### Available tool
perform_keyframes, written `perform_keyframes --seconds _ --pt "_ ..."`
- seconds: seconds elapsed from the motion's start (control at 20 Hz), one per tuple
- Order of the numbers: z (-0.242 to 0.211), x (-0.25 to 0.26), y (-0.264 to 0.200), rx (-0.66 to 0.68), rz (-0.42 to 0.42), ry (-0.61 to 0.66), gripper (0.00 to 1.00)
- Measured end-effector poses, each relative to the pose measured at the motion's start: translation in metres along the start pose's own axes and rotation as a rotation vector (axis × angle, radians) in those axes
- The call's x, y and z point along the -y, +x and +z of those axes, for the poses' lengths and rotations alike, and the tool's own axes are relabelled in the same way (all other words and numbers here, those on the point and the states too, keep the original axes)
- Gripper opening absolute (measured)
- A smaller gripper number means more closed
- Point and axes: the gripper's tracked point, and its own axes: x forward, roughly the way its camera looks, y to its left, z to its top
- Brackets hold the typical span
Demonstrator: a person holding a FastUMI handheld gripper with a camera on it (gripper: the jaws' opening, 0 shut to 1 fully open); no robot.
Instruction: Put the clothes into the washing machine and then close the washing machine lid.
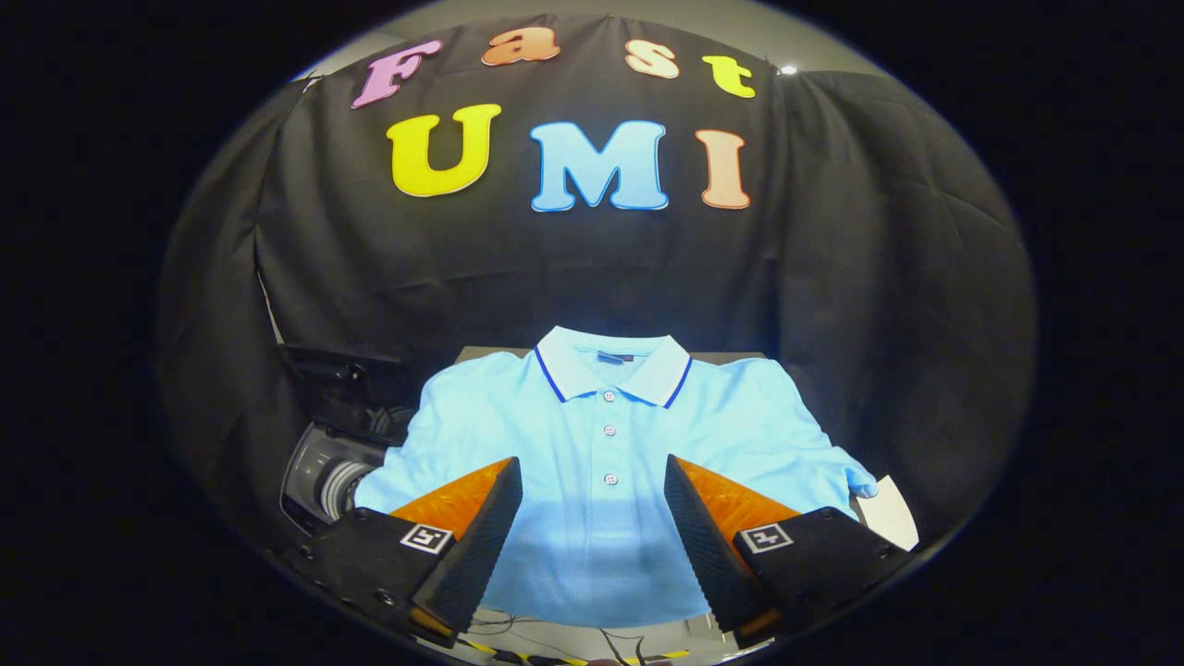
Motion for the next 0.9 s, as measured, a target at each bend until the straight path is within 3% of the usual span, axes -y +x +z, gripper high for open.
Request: perform_keyframes --seconds 0.35,0.6,0.8,0.9 --pt "-0.014 0.001 0.038 -0.075 -0.003 -0.04 0.99" --pt "-0.018 -0.005 0.045 -0.094 0.049 0.027 0.98" --pt "-0.019 -0.01 0.045 -0.082 0.076 -0.005 0.98" --pt "-0.019 -0.008 0.045 -0.079 0.072 -0.007 0.9"
